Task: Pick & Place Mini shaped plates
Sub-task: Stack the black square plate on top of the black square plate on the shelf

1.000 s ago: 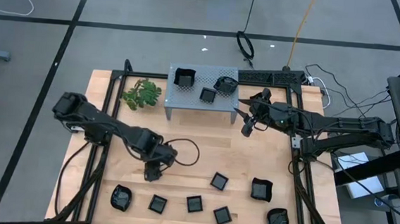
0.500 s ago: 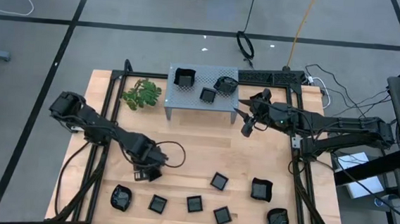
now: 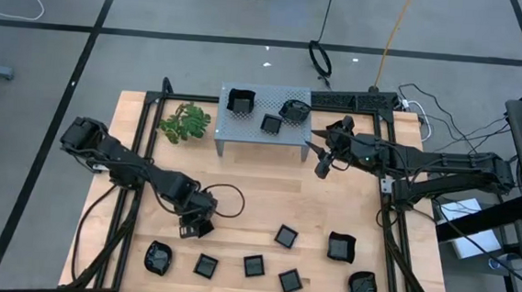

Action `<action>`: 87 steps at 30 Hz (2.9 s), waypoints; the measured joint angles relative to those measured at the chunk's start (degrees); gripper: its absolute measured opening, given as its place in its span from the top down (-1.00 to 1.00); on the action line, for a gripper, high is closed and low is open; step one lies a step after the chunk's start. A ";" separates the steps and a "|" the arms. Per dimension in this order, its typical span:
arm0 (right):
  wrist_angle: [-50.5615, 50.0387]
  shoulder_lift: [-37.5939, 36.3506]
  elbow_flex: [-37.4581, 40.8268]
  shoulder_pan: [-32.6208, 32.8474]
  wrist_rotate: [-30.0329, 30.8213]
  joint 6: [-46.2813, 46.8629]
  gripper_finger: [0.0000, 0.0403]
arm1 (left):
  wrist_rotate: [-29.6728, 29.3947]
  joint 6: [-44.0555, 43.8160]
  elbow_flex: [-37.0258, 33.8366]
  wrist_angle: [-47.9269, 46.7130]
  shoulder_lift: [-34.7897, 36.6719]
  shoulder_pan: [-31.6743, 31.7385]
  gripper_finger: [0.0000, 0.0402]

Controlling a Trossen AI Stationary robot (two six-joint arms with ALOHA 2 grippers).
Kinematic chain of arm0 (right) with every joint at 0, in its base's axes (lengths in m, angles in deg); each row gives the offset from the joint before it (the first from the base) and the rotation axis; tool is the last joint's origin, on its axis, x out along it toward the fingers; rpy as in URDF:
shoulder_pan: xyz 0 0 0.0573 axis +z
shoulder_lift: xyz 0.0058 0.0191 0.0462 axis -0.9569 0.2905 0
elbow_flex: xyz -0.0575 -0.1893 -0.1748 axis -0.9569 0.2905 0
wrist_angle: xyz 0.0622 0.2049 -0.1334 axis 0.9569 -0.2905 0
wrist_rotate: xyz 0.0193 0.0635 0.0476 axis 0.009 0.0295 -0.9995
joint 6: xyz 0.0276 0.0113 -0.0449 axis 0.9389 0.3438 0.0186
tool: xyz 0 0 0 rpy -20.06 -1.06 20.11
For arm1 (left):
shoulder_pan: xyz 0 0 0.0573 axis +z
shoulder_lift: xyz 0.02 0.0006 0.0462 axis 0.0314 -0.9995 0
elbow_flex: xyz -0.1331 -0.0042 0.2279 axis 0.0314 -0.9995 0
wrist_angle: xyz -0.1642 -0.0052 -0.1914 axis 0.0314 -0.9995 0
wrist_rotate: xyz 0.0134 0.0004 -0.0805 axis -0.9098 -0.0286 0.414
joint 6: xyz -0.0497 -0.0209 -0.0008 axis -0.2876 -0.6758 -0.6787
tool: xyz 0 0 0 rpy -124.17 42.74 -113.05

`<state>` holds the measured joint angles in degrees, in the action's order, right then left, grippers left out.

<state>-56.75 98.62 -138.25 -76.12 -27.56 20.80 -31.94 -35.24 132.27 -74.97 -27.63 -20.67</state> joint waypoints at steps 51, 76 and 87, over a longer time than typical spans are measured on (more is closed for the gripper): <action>1.45 -1.29 0.04 -0.04 0.20 -11.07 0.23 | -1.51 -7.08 -5.73 53.85 12.41 22.60 0.92; 3.18 -12.25 0.02 -4.22 0.07 -18.98 0.23 | -23.37 -1.33 24.17 37.20 -0.58 30.63 0.95; 1.17 -13.26 0.02 -4.19 0.24 -21.21 0.23 | -23.21 -3.78 26.99 35.83 -5.54 31.23 0.91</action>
<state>-55.58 85.36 -138.22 -80.31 -27.32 -0.41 -55.15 -39.02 159.26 -39.14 -33.17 10.55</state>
